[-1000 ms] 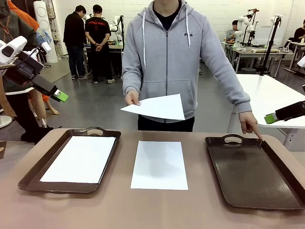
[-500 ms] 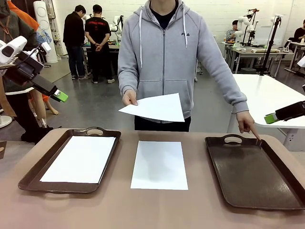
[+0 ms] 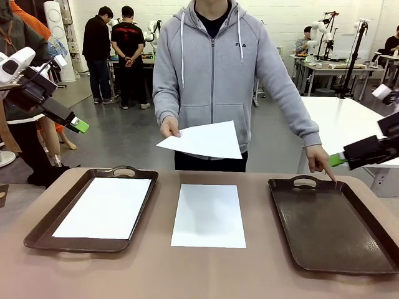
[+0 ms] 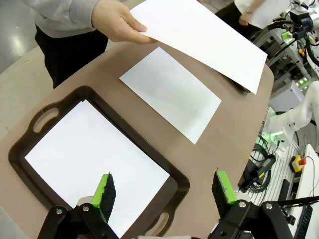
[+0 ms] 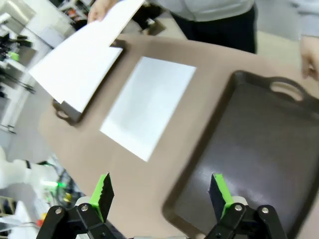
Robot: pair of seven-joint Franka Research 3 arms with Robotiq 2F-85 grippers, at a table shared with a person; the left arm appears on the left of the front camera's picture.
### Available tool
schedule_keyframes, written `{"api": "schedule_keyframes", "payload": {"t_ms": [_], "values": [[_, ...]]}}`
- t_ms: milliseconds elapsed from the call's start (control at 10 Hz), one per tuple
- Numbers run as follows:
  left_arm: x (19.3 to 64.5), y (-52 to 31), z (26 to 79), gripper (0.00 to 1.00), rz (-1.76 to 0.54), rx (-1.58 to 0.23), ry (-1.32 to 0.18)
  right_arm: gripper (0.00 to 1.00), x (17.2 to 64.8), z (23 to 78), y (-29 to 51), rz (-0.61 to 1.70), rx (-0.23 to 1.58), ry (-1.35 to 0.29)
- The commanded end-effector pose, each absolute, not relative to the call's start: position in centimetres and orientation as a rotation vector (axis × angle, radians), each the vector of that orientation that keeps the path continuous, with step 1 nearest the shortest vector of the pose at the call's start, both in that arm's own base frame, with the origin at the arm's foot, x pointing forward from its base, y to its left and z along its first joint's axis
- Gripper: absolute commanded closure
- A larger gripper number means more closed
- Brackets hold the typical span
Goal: Sort the A4 documents.
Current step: Receive the A4 Paper.
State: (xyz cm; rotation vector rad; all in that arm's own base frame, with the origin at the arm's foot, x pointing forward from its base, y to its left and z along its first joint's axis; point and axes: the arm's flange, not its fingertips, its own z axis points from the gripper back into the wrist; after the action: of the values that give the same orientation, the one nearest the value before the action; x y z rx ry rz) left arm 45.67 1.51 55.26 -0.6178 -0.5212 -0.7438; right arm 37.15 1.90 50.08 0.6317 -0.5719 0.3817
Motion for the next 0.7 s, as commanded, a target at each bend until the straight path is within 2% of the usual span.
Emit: {"api": "schedule_keyframes", "payload": {"t_ms": [0, 200, 600], "values": [[45.5, 1.5, 55.4, 0.00, -0.754, -0.615, -0.527, 0.00, 42.6, 49.5, 3.4, 0.352, 0.857, -0.500], [45.5, 1.5, 55.4, 0.00, -0.754, -0.615, -0.527, 0.00, 46.3, 48.4, 5.8, 0.293, 1.035, -0.410], [45.5, 1.5, 55.4, 0.00, -0.754, -0.615, -0.527, 0.00, 52.9, 45.1, 11.7, 0.168, 1.264, -0.195]]}}
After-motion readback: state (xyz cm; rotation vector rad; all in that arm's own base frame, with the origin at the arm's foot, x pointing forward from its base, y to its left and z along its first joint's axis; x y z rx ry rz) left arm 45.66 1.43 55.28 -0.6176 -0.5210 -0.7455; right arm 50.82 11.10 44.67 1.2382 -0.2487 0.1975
